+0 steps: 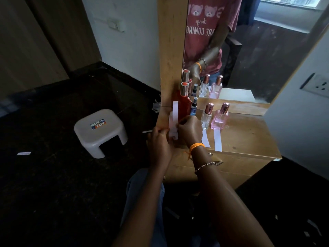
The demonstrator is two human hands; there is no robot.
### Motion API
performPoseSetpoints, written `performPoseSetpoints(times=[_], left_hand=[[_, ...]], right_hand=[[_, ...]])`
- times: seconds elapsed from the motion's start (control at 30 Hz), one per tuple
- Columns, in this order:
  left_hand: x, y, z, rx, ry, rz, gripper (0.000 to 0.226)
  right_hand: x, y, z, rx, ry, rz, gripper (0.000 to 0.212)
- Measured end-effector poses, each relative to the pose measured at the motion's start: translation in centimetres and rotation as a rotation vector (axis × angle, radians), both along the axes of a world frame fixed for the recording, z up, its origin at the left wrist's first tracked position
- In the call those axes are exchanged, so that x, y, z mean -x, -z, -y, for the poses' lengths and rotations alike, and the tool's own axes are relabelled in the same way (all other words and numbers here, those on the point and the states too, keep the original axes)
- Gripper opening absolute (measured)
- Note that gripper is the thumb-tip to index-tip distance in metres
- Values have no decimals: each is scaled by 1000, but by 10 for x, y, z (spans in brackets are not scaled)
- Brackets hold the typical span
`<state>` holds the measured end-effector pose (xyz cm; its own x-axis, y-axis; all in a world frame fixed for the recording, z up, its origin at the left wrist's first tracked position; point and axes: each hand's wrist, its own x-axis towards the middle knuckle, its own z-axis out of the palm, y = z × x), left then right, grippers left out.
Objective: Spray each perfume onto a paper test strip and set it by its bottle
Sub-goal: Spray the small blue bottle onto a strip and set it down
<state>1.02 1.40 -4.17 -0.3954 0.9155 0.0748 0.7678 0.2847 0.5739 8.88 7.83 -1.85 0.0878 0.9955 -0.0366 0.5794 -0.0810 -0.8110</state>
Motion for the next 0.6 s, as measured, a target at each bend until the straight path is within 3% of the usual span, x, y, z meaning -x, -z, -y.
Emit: performPoseSetpoints(times=[0.23,0.37,0.5,0.6], left_hand=[[-1,-4,0,-4,19,15,43],[-3,-17,-8,-169,-47,293,32],[-14,-33,-12,-212,111,678,18],[-17,-39,-14,-205,90,785,14]], right_hand=[[-3,-4,12,-93,-17,34,13],[-22,-11,31,-139,-41,6,7],[-41,-23,40,-89,-179,19,9],[-53,-44,38,-186,-204,154,13]])
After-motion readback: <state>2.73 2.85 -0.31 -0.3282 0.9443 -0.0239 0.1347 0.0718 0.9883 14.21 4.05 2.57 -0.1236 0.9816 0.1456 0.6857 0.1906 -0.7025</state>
